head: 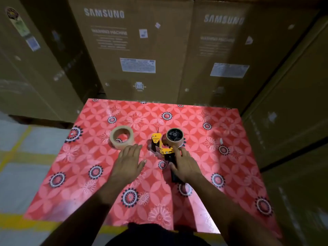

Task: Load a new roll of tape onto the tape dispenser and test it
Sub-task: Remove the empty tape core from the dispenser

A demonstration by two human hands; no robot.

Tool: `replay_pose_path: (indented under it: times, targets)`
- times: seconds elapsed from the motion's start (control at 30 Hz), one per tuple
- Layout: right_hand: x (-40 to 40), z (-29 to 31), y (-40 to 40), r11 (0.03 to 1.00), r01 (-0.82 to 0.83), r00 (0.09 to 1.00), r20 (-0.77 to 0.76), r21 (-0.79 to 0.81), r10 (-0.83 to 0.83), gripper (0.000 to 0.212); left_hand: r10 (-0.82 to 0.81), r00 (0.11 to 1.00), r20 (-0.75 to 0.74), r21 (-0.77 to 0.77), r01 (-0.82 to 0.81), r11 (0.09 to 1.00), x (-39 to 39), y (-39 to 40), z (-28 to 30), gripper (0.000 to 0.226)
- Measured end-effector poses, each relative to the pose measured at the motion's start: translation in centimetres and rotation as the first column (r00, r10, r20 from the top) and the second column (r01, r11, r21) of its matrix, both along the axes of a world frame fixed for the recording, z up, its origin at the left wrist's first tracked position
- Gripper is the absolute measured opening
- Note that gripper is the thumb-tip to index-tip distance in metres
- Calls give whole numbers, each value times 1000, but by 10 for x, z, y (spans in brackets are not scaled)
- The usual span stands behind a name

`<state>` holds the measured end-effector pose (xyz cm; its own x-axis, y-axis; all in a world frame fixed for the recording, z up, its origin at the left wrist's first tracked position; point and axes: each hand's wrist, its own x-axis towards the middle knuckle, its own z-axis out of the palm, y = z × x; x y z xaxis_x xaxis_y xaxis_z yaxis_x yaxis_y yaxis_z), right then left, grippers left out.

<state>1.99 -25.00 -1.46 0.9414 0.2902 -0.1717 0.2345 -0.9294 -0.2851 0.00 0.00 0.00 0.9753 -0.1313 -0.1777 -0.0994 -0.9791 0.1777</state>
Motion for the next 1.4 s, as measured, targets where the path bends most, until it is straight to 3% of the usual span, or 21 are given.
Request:
replay_pose_path:
  times: [0.23, 0.7, 0.9, 1.03, 1.1, 1.2, 1.4]
  targets:
    - [10, -17, 23, 995, 84, 991, -109, 62, -77, 75, -6, 1000, 23, -76, 7, 997, 0, -2, -7, 66]
    - [-48, -15, -13, 981, -12, 984, -171, 191, 46, 75, -179, 980, -89, -264, 150, 953, -26, -14, -30, 85]
    - [-63, -11, -25, 978, -13, 980, -193, 206, 53, 82, -155, 988, -6, -314, 146, 938, -49, -11, -38, 62]
    - [-51, 5, -35, 912, 86, 916, -392, 402, 86, 101, -131, 989, 69, -306, 146, 941, -47, -12, -35, 43]
    - [-42, 14, -35, 855, 231, 885, -466, 464, 13, 91, -55, 996, 72, -343, 77, 936, -37, -18, -30, 41]
    - [-17, 15, -22, 817, 407, 878, -420, 409, -227, 59, 13, 999, 33, -355, 0, 935, -7, -35, -18, 35]
    - [29, 4, 11, 818, 521, 822, -400, 243, -405, 33, 155, 946, -285, -316, -245, 917, 48, -67, -8, 29]
